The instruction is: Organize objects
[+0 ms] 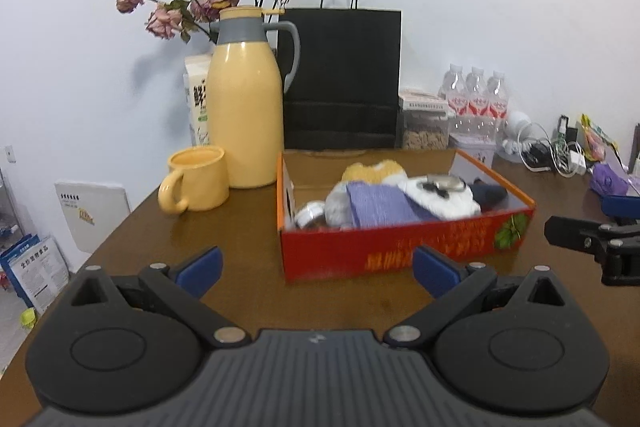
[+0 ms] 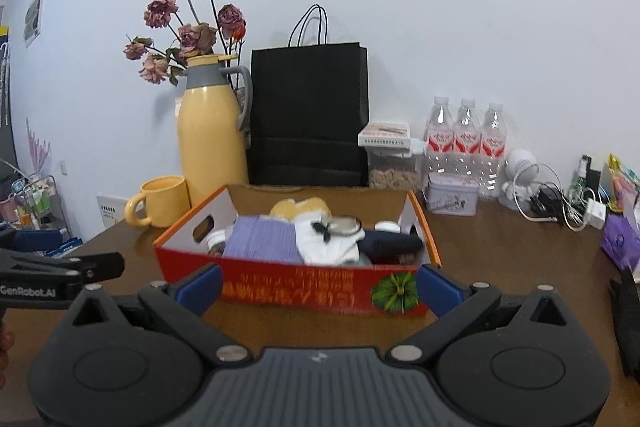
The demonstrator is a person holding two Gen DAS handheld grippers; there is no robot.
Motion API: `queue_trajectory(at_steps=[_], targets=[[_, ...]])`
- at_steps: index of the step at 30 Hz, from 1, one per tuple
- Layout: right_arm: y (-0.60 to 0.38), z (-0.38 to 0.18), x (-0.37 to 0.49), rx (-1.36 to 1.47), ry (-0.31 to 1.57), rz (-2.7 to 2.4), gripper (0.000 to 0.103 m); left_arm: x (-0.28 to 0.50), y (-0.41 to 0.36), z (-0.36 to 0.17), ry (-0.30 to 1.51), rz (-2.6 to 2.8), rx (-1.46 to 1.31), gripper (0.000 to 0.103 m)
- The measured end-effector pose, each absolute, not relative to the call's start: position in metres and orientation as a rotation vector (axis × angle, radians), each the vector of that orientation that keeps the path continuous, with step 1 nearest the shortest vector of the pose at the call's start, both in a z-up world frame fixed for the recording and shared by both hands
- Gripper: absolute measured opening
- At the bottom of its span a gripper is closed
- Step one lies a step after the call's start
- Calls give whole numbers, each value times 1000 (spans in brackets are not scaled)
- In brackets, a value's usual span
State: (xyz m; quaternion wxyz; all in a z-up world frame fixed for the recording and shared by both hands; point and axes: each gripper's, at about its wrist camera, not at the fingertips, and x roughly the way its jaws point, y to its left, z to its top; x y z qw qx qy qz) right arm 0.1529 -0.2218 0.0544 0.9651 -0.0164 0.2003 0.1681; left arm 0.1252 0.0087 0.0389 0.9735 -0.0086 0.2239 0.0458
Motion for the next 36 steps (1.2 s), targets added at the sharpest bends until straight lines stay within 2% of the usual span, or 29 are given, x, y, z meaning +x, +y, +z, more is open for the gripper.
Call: queue_trajectory(at_steps=[13, 36], targets=[[-226, 40, 122, -23, 464, 320, 103, 90, 7, 19, 514, 97, -16, 103], [-223, 35, 122, -24, 484, 324, 103, 88, 7, 22, 515, 100, -23, 103]])
